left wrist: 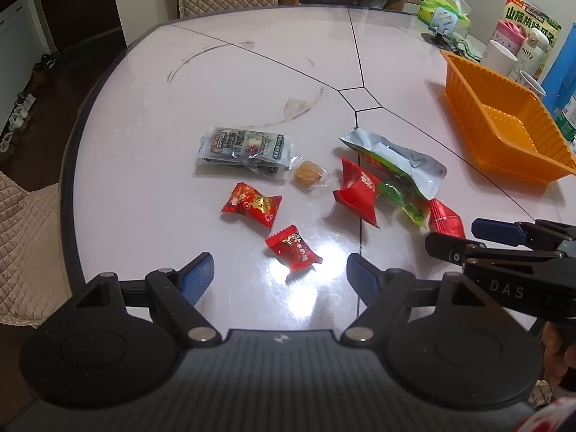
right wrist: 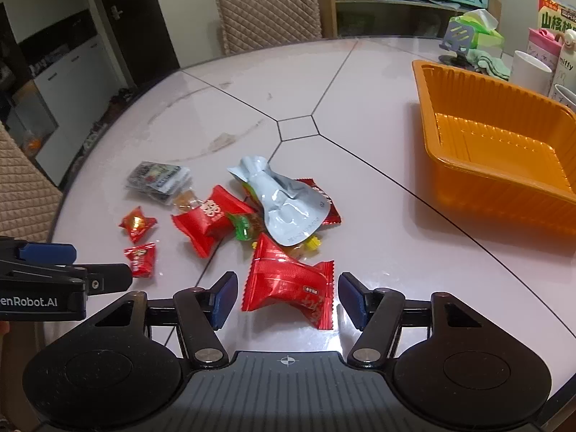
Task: Organize snacks
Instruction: 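Grasp the large red candy wrapper with the right gripper while the left gripper approaches a small red candy, then grasp the small red candy with the left gripper while the right gripper lifts its red wrapper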
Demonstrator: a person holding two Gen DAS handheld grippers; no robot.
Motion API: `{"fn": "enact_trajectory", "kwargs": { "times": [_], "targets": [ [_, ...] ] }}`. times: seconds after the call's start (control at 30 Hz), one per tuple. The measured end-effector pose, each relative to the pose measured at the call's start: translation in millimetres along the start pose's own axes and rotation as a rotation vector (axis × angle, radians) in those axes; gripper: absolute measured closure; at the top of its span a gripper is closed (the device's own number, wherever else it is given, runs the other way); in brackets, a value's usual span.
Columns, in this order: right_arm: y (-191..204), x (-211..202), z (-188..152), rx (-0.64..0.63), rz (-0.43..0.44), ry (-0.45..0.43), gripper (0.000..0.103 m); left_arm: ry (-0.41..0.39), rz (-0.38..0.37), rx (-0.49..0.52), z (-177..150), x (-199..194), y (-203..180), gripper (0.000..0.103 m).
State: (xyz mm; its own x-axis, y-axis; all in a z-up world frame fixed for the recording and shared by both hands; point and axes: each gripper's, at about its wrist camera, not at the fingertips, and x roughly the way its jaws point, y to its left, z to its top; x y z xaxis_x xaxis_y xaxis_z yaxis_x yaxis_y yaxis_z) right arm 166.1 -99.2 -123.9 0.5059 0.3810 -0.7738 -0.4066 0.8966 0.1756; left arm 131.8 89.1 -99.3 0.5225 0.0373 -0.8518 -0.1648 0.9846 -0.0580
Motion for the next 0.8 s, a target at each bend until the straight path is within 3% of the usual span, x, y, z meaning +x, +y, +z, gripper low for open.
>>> {"fn": "enact_trajectory", "kwargs": {
  "times": [0.07, 0.17, 0.33, 0.8],
  "targets": [
    [0.5, 3.2, -0.1, -0.002, -0.006, 0.006, 0.042, 0.003, -0.006, 0.0, 2.5, 3.7, 0.3, 0.029],
    [-0.3, 7.3, -0.5, -0.013, -0.009, 0.016, 0.056, 0.002, -0.011, 0.001, 5.9, 9.2, 1.0, 0.03],
    [-5.1, 6.6, -1.7, -0.01, -0.016, 0.018, 0.061, 0.017, -0.023, 0.003, 11.6, 19.3, 1.2, 0.037],
    [-30.4, -10.9, 7.4, 0.097, -0.049, 0.004, 0.062, 0.074, -0.056, 0.015, 19.6, 40.9, 3.3, 0.058]
  ]
}}
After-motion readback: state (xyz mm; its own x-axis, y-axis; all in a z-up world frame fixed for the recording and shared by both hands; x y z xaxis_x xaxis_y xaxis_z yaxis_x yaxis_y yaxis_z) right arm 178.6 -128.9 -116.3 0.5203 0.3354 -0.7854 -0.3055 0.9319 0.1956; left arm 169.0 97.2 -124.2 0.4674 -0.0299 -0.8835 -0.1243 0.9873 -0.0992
